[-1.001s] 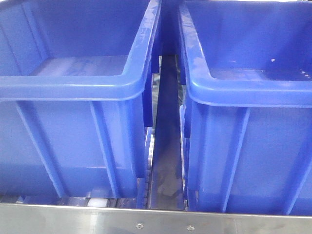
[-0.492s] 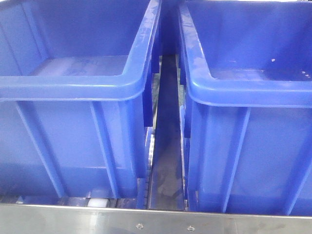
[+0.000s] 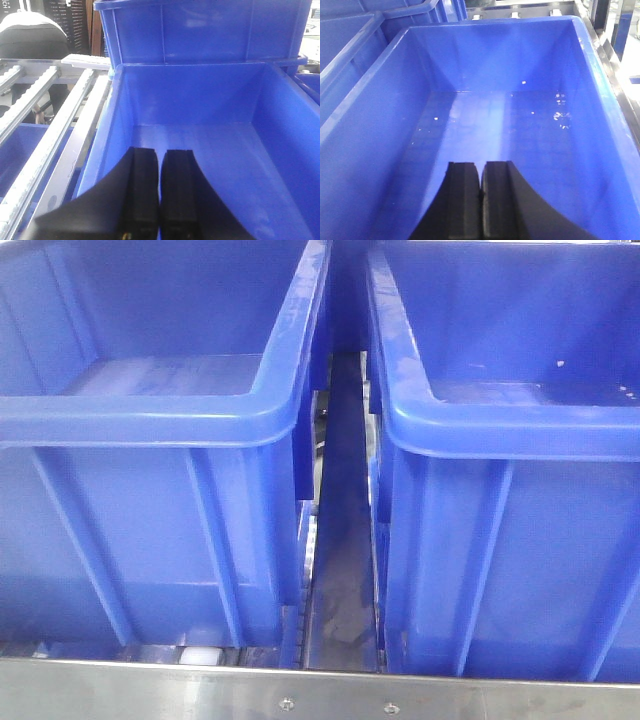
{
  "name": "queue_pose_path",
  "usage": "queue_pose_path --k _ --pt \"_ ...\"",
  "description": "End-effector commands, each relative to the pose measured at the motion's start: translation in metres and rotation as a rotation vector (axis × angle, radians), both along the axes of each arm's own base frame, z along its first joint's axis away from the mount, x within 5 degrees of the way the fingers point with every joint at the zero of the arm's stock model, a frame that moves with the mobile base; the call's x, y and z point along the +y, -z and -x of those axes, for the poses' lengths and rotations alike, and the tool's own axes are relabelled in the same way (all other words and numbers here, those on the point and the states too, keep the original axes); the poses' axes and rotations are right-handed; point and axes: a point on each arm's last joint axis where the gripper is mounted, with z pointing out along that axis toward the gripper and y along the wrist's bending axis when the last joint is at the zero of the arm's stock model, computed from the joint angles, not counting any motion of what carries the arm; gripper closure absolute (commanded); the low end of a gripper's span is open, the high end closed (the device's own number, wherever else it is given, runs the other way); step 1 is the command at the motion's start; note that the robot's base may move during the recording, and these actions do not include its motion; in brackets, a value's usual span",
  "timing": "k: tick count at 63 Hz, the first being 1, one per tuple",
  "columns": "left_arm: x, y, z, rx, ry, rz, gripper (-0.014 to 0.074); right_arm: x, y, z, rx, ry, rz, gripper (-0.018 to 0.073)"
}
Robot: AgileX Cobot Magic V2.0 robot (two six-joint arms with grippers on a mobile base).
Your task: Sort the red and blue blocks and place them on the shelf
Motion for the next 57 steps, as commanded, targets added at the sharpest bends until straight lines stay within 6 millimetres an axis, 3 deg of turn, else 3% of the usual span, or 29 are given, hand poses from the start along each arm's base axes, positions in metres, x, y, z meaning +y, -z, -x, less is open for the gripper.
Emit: queue_pose_path --k 1,12,24,39,57 --pt "0.001 -0.019 0.002 -0.105 -0.003 0.013 0.0471 -0.001 -0.016 0.000 -0.118 0.015 -0.001 0.0511" --pt "0.001 -0.019 0.002 -0.105 -0.003 0.013 0.0471 -0.002 0.001 -0.002 -0.080 0.030 0.003 0.0511" --pt "0.001 -0.019 0.002 -0.105 -0.003 0.013 0.0471 -0.009 0.022 0.011 -0.127 0.121 0.014 0.0511" --pt "0.001 -0.019 0.002 -0.105 -0.003 0.013 0.0471 -0.012 0.059 0.019 -0.290 0.172 0.194 0.0511" --pt "0.001 -0.019 0.002 -0.105 -0.003 0.013 0.0471 -0.012 0.095 0.019 -0.255 0.171 0.154 0.0511"
